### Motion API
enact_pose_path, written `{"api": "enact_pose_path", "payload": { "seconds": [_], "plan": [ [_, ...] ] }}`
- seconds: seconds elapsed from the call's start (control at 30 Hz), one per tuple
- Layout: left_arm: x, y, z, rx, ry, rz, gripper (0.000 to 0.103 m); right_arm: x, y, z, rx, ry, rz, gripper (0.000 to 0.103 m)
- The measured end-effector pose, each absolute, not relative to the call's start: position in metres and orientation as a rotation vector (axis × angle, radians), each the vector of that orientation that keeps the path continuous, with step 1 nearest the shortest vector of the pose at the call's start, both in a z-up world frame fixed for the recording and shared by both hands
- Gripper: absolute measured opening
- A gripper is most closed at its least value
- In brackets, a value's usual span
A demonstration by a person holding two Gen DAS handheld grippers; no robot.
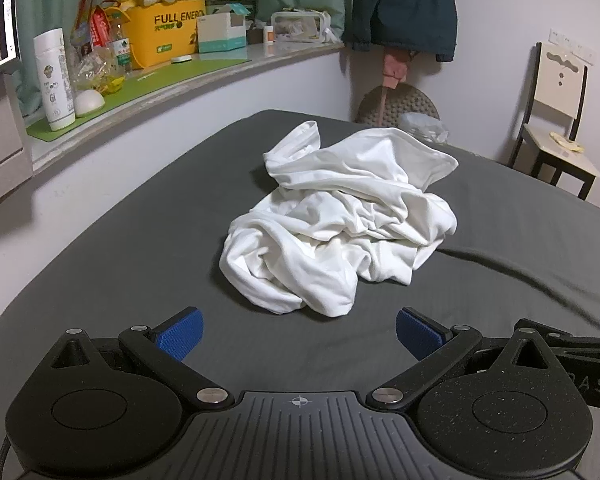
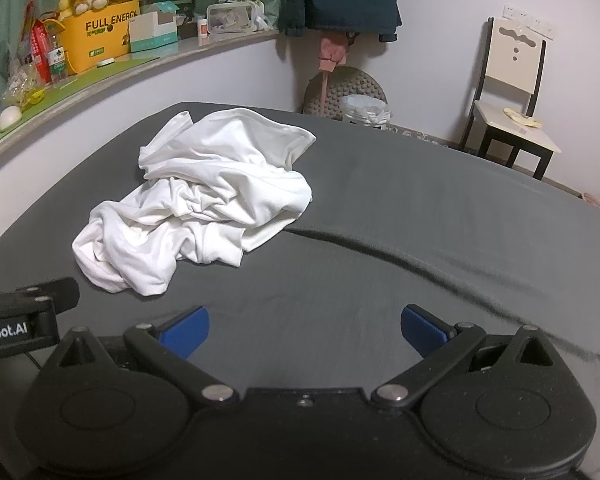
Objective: Fold clothes
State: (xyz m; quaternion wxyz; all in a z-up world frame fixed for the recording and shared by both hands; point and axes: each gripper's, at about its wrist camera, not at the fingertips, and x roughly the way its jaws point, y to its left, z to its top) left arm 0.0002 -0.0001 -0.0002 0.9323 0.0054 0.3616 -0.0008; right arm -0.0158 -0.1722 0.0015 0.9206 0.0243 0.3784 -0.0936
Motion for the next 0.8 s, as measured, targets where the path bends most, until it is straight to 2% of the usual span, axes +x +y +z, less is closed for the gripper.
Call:
{"api": "enact_pose_path", "payload": {
  "seconds": [0.8],
  "plan": [
    [0.0015, -0.0011, -0.0007, 0.014, 0.749, -0.008, 0.103, -0.0152, -0.1723, 0.0048, 0.059, 0.783, -0.192, 0.103]
  ]
}}
